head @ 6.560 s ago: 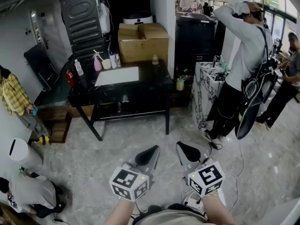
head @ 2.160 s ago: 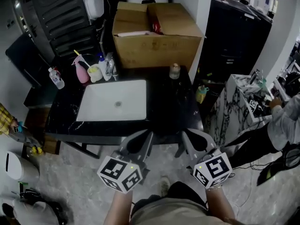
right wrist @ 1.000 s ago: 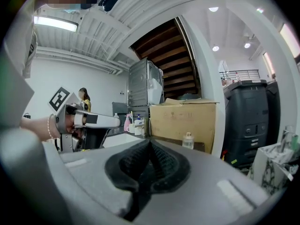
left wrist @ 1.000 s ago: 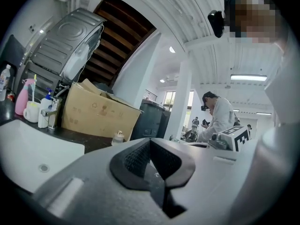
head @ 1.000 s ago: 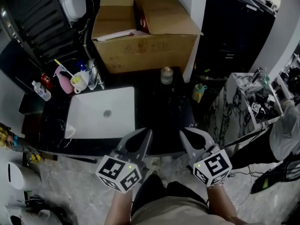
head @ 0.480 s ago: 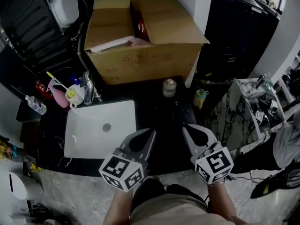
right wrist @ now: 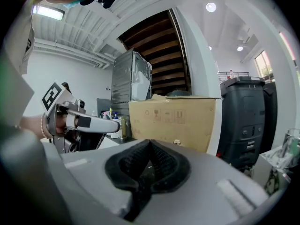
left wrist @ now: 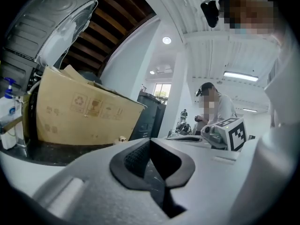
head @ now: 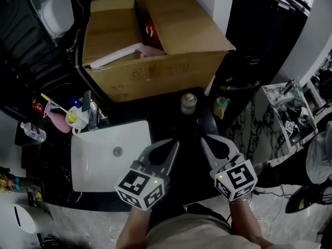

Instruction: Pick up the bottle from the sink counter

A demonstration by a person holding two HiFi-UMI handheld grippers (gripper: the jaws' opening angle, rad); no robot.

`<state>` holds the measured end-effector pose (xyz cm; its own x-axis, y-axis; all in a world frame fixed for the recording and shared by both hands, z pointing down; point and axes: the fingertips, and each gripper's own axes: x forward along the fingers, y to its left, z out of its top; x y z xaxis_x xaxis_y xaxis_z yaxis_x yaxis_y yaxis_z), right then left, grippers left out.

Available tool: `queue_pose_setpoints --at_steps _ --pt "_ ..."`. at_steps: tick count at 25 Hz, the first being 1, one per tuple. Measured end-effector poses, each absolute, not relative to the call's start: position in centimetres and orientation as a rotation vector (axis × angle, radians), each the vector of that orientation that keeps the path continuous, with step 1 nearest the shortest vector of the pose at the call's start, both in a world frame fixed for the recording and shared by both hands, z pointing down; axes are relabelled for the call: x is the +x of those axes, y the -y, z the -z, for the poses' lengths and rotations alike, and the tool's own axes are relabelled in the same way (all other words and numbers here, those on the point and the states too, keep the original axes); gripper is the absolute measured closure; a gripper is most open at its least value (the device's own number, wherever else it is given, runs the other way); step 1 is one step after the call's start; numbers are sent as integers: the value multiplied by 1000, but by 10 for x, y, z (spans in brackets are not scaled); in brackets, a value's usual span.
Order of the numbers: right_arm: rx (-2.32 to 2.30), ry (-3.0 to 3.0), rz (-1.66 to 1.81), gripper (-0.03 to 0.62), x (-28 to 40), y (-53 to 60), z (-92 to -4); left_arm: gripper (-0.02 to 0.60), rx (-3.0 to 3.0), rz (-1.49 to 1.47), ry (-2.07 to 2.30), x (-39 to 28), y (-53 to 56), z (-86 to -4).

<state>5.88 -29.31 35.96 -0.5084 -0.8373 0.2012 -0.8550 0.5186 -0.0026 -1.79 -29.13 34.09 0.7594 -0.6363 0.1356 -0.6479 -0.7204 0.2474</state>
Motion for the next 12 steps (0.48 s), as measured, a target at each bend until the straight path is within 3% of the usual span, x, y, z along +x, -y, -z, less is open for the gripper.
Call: queue_pose_setpoints --at_steps 12 --pt "1462 2535 -181 591 48 332 -370 575 2671 -90 959 -26 329 -353"
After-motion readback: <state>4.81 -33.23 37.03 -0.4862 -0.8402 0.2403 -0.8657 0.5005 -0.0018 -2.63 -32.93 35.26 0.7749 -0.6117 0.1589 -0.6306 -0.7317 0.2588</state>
